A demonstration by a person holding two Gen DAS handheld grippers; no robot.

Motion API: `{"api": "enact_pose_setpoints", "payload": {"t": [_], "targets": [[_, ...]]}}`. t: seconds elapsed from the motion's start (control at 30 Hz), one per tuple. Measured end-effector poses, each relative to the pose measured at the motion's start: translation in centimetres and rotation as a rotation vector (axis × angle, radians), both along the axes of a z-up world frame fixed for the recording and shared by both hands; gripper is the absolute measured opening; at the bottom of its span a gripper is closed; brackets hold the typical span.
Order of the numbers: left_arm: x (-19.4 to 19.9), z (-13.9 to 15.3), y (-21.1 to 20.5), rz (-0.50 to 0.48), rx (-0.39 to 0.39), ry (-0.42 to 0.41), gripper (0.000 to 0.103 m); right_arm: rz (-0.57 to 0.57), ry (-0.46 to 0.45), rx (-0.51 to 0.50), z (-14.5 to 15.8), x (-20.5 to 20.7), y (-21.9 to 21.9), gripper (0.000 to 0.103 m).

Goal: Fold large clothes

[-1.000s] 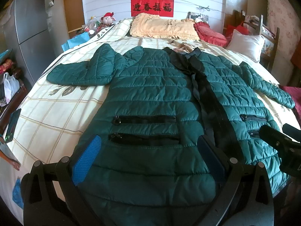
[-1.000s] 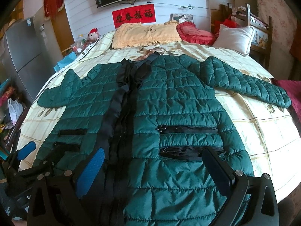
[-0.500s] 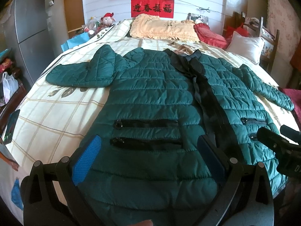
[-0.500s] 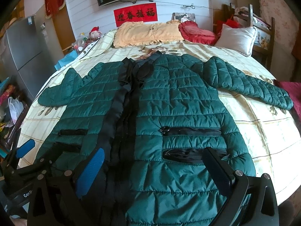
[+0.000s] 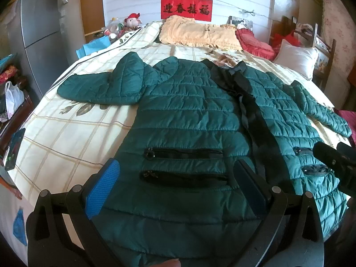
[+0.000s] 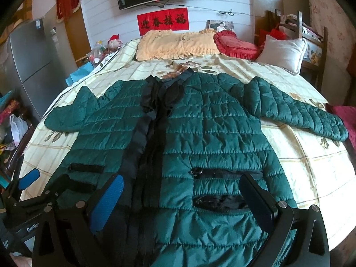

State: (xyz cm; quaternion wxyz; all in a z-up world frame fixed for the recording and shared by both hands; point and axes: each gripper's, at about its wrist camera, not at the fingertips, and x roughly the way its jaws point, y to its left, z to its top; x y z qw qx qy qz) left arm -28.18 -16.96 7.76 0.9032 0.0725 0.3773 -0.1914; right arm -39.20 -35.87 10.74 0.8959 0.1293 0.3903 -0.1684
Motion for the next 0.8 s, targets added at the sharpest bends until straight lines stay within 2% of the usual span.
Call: {"api": "enact_pose_setpoints", "payload": {"t": [0.8], "targets": [[2.1, 0.3, -1.0, -0.002, 0.018, -0.021, 0.102, 0.002, -0.009, -0.015, 0.1, 3.5, -1.4, 0.103]]}}
